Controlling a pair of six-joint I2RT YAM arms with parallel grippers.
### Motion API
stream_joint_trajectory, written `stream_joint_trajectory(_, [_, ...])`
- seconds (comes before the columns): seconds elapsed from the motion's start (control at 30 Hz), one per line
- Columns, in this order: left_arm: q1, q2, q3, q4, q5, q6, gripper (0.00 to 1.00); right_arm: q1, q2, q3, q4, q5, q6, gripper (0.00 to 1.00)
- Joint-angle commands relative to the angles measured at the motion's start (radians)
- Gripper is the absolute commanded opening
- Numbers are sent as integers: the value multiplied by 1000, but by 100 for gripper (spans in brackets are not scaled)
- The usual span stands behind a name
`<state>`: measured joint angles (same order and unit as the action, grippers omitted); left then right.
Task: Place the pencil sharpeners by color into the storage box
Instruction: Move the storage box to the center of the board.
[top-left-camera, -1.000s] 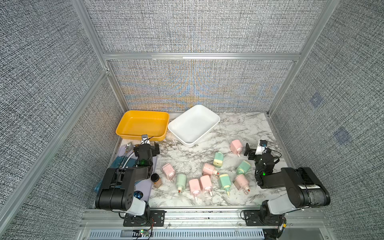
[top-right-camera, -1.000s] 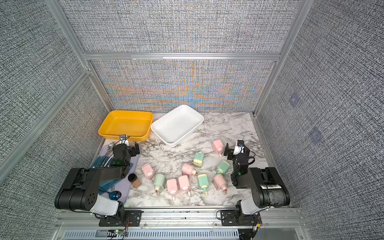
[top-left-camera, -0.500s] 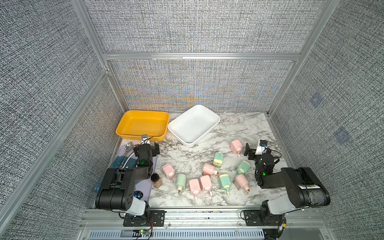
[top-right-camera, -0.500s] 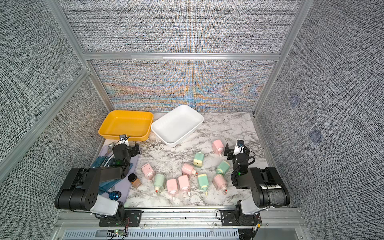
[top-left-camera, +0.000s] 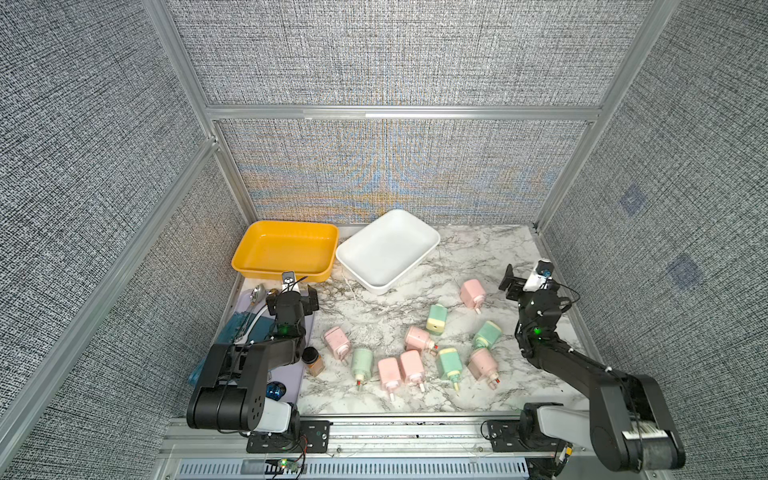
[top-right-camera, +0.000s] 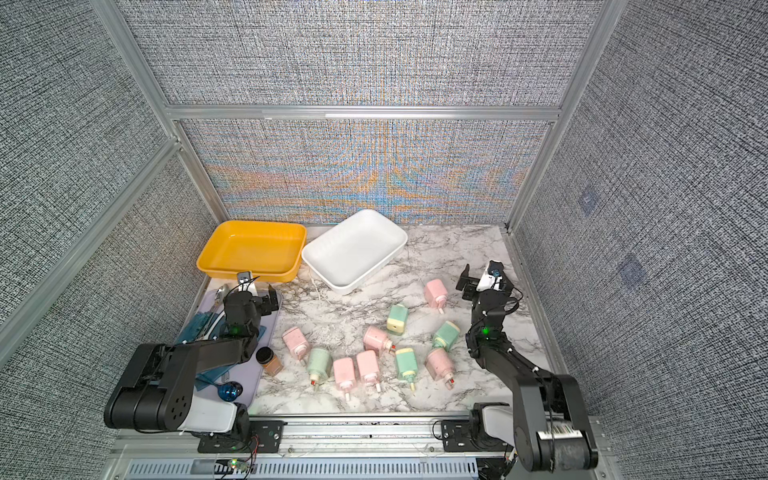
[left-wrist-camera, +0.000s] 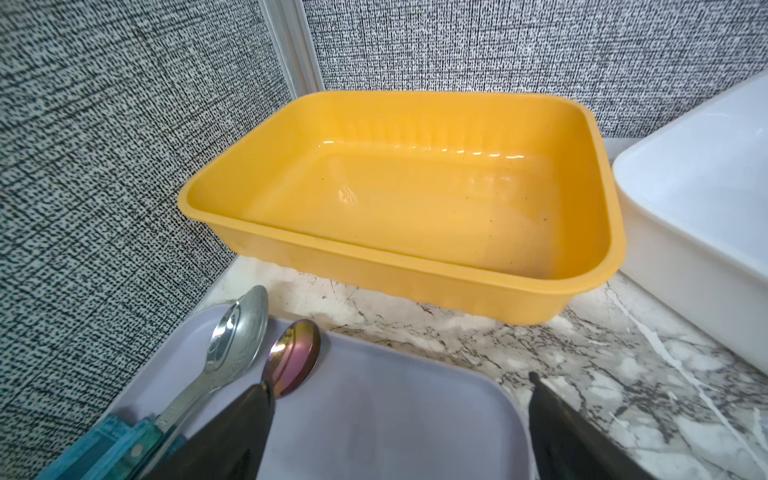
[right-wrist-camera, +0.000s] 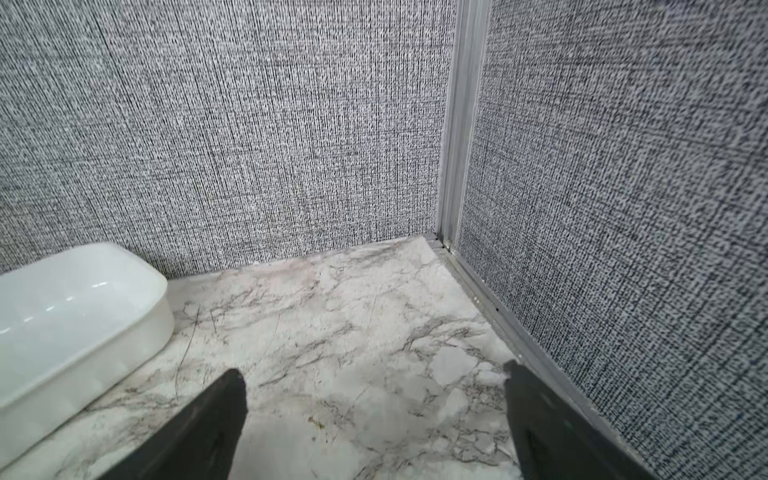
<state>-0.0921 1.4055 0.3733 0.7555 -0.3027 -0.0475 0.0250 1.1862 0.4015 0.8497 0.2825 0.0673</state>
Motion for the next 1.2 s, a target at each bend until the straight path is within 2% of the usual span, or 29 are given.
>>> stream_joint_trajectory(0.0, [-1, -118, 77, -203, 34, 22, 99, 3, -71, 42, -160, -19, 34, 99])
stream_joint_trajectory(0.13, [-31, -194, 177, -393, -87, -28, 99, 6, -135, 80, -238, -44, 130, 99])
stream_joint_trajectory(0.27, [-47, -229, 289, -575, -76, -225, 99, 6, -164, 122, -314, -90, 270, 99])
stream_joint_trajectory(0.33, [-65, -211, 389, -746, -109, -364, 99, 6, -163, 144, -348, -152, 323, 99])
stream_joint_trajectory(0.43, [-84, -150, 525, -976, -91, -567, 99, 6, -129, 197, -414, -263, 361, 99])
stream_joint_trajectory(0.57, [-105, -90, 569, -1039, 14, -740, 99, 8, -46, 297, -504, -429, 376, 99])
stream_joint_trajectory(0.67, [-128, -31, 621, -1088, 68, -820, 99, 28, 35, 407, -615, -516, 356, 99])
stream_joint_trajectory(0.8, [-173, 51, 678, -1109, 145, -901, 99, 82, 147, 579, -808, -511, 304, 99])
stream_joint_trajectory(0.87, [-189, 96, 717, -1140, 166, -935, 99, 112, 187, 623, -848, -501, 288, 99])
stream_joint_trajectory(1.07, [-246, 240, 850, -1266, 141, -1061, 99, 173, 230, 649, -863, -460, 284, 99])
stream_joint_trajectory(1.17, [-277, 324, 929, -1303, 150, -1069, 95, 187, 231, 652, -874, -444, 283, 99])
